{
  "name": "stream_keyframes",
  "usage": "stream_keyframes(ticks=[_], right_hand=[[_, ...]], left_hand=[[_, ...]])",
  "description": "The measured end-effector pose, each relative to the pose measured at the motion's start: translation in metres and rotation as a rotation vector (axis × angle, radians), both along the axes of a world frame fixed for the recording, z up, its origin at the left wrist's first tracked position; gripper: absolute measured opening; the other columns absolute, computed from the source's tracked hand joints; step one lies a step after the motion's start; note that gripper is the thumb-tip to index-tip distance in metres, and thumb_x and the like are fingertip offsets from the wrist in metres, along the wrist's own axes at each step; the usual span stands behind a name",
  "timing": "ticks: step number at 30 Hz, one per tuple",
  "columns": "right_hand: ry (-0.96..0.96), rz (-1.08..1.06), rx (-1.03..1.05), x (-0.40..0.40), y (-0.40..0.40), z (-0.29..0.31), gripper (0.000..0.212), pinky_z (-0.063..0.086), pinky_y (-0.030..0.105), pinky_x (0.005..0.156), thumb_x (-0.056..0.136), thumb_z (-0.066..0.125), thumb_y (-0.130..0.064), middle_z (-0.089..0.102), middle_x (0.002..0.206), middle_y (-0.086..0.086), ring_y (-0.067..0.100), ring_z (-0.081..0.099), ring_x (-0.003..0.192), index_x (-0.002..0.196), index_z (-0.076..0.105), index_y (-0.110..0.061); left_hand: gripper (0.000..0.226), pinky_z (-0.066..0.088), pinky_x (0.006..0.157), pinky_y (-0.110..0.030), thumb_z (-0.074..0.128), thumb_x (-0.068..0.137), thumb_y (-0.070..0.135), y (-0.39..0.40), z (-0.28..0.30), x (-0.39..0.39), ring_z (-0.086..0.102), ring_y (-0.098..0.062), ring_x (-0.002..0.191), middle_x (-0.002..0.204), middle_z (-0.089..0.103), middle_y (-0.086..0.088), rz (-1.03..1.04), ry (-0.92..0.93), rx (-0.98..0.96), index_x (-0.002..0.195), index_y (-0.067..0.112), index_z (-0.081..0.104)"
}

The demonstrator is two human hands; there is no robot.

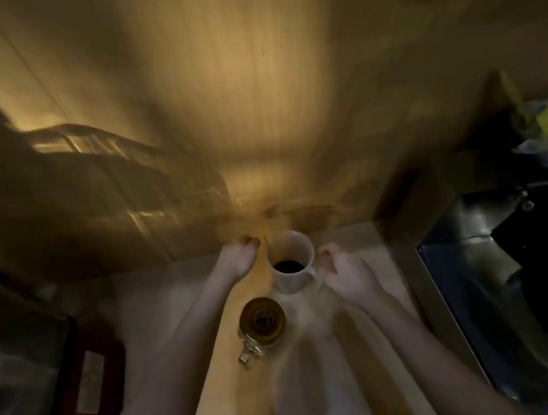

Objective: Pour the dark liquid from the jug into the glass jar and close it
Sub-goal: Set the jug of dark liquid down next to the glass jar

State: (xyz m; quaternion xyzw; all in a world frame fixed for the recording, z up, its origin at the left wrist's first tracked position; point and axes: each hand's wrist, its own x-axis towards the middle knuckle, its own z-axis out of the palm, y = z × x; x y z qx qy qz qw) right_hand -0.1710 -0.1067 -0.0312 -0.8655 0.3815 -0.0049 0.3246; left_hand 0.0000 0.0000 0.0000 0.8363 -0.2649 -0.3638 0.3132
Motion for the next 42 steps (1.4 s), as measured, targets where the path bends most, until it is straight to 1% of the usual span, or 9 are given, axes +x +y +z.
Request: stream_keyframes(ticks=[4, 6, 11, 19, 22, 27, 29, 33, 42], right_hand=[[-0.023, -0.07, 0.065, 0.001, 0.013, -0.026, 0.041, 0.045, 0.035, 0.089, 0.089, 0.059, -0.024, 0.057, 0.125, 0.01, 0.027, 0.052, 0.115, 0.127, 0.052, -0.01], [-0.056, -0.058, 0.077, 0.001, 0.017, -0.039, 0.035, 0.045, 0.035, 0.09, 0.089, 0.057, -0.016, 0.059, 0.123, 0.011, 0.027, 0.051, 0.115, 0.122, 0.057, -0.008], [-0.179, -0.057, 0.107, 0.001, 0.023, -0.054, 0.029, 0.045, 0.036, 0.09, 0.094, 0.049, -0.01, 0.064, 0.116, 0.013, 0.027, 0.056, 0.108, 0.12, 0.059, -0.007], [-0.408, -0.304, 0.341, -0.011, 0.016, -0.03, 0.013, 0.042, 0.021, 0.068, 0.091, 0.056, -0.005, 0.063, 0.081, 0.0, 0.015, 0.056, 0.082, 0.088, 0.068, -0.007], [-0.542, -0.47, 0.445, -0.025, 0.015, -0.008, 0.027, 0.041, 0.027, 0.071, 0.088, 0.05, 0.0, 0.059, 0.07, 0.0, 0.015, 0.054, 0.075, 0.066, 0.06, -0.012], [-0.652, -0.564, 0.458, -0.058, 0.027, 0.015, 0.043, 0.041, 0.022, 0.067, 0.098, 0.039, -0.016, 0.053, 0.064, 0.004, 0.015, 0.051, 0.068, 0.056, 0.051, -0.014], [-0.641, -0.55, 0.447, -0.071, 0.036, 0.013, 0.047, 0.042, 0.017, 0.065, 0.1, 0.038, -0.02, 0.053, 0.063, 0.004, 0.014, 0.051, 0.066, 0.056, 0.051, -0.014], [-0.576, -0.528, 0.433, -0.097, 0.057, 0.002, 0.043, 0.037, 0.025, 0.066, 0.099, 0.041, -0.015, 0.052, 0.064, 0.006, 0.014, 0.049, 0.065, 0.057, 0.048, -0.011], [-0.445, -0.5, 0.529, -0.137, 0.089, -0.036, 0.031, 0.039, 0.029, 0.069, 0.096, 0.047, -0.008, 0.057, 0.076, 0.017, 0.02, 0.052, 0.075, 0.08, 0.057, 0.016]], left_hand=[[0.055, 0.031, 0.107, -0.045, 0.029, 0.093, 0.043, 0.0, -0.014, -0.002, 0.038, -0.028, 0.133, 0.147, 0.039, -0.011, 0.154, 0.432, -0.152, 0.137, 0.009, 0.035], [0.061, 0.024, 0.111, -0.048, 0.025, 0.092, 0.049, 0.0, -0.021, -0.004, 0.032, -0.025, 0.138, 0.152, 0.031, -0.008, 0.193, 0.512, -0.182, 0.141, 0.013, 0.029], [0.065, 0.014, 0.114, -0.047, 0.018, 0.091, 0.053, -0.006, -0.025, -0.008, 0.029, -0.023, 0.14, 0.151, 0.034, -0.008, 0.213, 0.532, -0.181, 0.138, 0.013, 0.037], [0.061, 0.026, 0.112, -0.046, 0.023, 0.092, 0.049, -0.005, -0.007, -0.023, 0.045, -0.022, 0.128, 0.138, 0.051, -0.009, 0.199, 0.485, -0.208, 0.133, 0.009, 0.043], [0.052, 0.034, 0.106, -0.042, 0.026, 0.093, 0.045, 0.003, 0.008, -0.041, 0.051, -0.022, 0.122, 0.129, 0.058, -0.008, 0.196, 0.507, -0.259, 0.123, 0.012, 0.052], [0.041, 0.044, 0.083, -0.033, 0.028, 0.093, 0.043, 0.024, 0.022, -0.083, 0.058, -0.014, 0.102, 0.109, 0.062, -0.002, 0.236, 0.564, -0.305, 0.106, 0.018, 0.058], [0.037, 0.042, 0.077, -0.031, 0.029, 0.093, 0.04, 0.035, 0.021, -0.1, 0.059, -0.011, 0.093, 0.103, 0.062, -0.001, 0.27, 0.59, -0.304, 0.096, 0.018, 0.059], [0.038, 0.038, 0.092, -0.035, 0.033, 0.093, 0.036, 0.058, 0.011, -0.133, 0.056, -0.019, 0.106, 0.109, 0.06, -0.006, 0.342, 0.615, -0.272, 0.107, 0.012, 0.058], [0.028, 0.035, 0.102, -0.041, 0.031, 0.094, 0.034, 0.102, -0.014, -0.177, 0.051, -0.017, 0.111, 0.115, 0.056, -0.002, 0.323, 0.627, -0.246, 0.086, 0.025, 0.056]])
